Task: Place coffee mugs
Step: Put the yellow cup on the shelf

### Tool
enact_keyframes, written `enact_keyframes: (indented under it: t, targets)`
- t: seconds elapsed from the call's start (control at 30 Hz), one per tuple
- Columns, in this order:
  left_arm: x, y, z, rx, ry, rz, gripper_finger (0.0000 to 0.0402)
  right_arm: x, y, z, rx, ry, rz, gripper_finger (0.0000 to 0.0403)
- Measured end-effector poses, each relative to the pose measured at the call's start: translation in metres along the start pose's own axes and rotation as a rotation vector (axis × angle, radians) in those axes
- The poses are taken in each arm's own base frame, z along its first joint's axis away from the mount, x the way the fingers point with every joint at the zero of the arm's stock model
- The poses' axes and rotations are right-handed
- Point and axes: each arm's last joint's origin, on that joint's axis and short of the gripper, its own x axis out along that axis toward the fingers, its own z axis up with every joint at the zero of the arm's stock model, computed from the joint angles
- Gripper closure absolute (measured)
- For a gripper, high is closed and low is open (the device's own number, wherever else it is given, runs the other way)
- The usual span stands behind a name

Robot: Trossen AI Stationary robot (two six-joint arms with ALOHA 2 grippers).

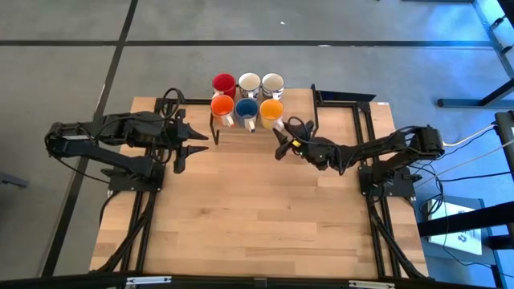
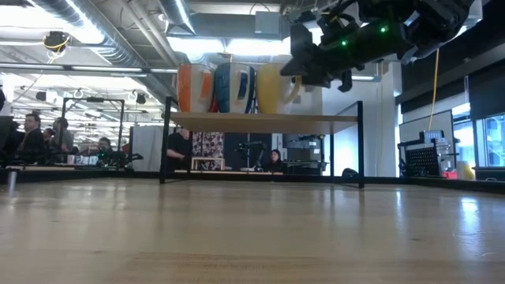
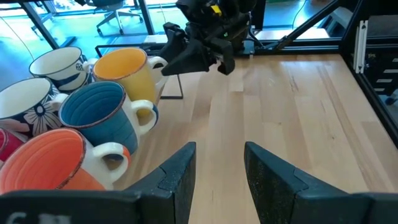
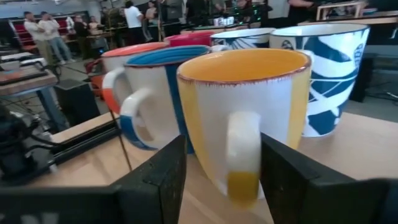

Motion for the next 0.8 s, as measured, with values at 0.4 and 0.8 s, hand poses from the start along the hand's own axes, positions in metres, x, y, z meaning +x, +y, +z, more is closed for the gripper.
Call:
enact_keyframes:
  t: [0.4,0.8]
  targets:
    - [-0.0001,0.0,-0.0004,0.001,0.004,0.0,0.0271,-0.0001,0.0024,-0.0003,0.032,0.017,0.082,0.0232]
    - [0.0,0.0,-0.0004,0.001,0.004,0.001,0.0271,0.0025,-0.0008,0.0004,0.033,0.016,0.081,0.0233]
